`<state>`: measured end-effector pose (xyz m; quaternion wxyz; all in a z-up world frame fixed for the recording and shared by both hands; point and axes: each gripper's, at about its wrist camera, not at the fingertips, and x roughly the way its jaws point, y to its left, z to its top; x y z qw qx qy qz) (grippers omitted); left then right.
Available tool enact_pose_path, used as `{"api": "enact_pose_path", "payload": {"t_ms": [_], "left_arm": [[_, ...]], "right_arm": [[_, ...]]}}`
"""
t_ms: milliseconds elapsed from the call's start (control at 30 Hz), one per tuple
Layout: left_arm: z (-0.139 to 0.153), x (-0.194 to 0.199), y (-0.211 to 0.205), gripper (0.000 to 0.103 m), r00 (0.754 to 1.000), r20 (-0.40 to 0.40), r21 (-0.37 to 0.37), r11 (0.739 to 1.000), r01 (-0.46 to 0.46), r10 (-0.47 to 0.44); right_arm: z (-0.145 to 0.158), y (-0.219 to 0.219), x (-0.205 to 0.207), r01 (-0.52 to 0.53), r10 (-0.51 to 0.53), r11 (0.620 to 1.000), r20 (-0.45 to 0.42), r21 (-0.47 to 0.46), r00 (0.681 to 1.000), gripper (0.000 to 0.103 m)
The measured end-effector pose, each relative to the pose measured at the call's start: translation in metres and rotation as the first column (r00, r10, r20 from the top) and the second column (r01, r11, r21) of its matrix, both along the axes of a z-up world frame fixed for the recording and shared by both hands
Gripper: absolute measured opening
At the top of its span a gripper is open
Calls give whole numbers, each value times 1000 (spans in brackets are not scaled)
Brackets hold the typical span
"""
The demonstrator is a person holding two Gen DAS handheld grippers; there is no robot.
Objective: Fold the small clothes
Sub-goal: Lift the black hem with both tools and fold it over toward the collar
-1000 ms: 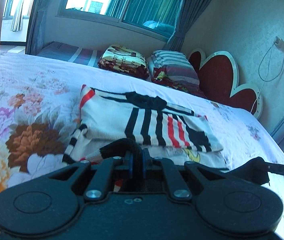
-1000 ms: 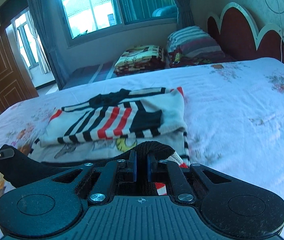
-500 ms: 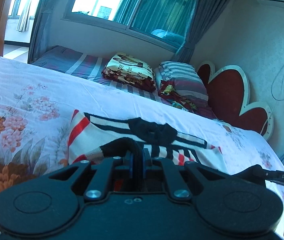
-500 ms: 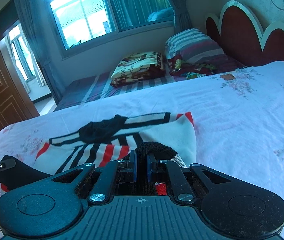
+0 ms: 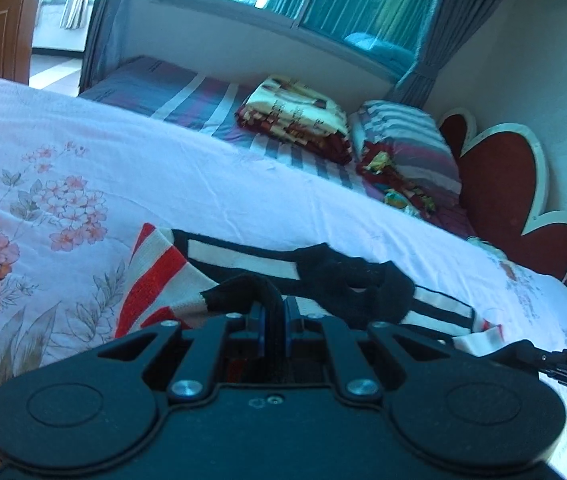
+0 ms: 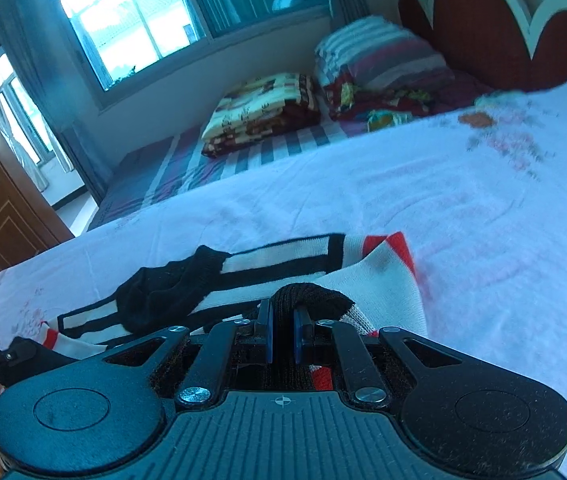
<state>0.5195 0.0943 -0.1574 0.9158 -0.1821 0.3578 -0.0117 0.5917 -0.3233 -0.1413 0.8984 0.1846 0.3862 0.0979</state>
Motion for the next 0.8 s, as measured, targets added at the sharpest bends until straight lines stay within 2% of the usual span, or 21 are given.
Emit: {"api": "enact_pose_path", "payload": {"t_ms": [67,133,200,367,433,467,500,533,567,600,700,800], "left_arm": [[-7,10,4,11,999,-33,-11,1000,-19,18],[-11,18,9,21,997,-52,-28,998,-54,52],[-11,24,13,27,996,-53,-34,996,-80,79],[-7,38,16,50,996,-44,9,997,-83,83],[-4,38,16,71,997,-28,35,997,-74,75],[-2,37,16,74,997,-19,53,996,-71,72],[-1,37,15,76,998,-15,68,996,-62,63],[-1,36,15,76,998,-16,75,996,-52,53],[-2,36,15,76,999,-21,78,996,-43,45],[-3,36,14,76,999,-29,81,996,-33,35],[-8,35,11,75,999,-49,92,996,12,-7],[-18,35,5,67,996,-77,128,990,53,-43]], "right_arm": [[-8,-4,11,6,-5,999,-32,34,999,9],[-13,-8,19,33,-30,998,-41,57,999,9],[-14,-11,26,44,-42,997,-39,59,998,9],[-17,-14,41,33,-32,999,-37,25,999,9],[-17,-18,43,32,-31,999,-37,11,999,10],[-19,-20,45,30,-29,1000,-39,10,999,11],[-19,-22,45,32,-32,999,-39,7,999,19],[-20,-22,44,35,-35,999,-33,-4,999,35],[-20,-22,43,34,-35,999,-24,-15,999,64],[-19,-21,41,32,-32,999,-7,-26,999,78],[-19,-13,39,-32,32,998,5,-60,999,77],[-23,0,40,-77,78,989,8,-129,997,77]]}}
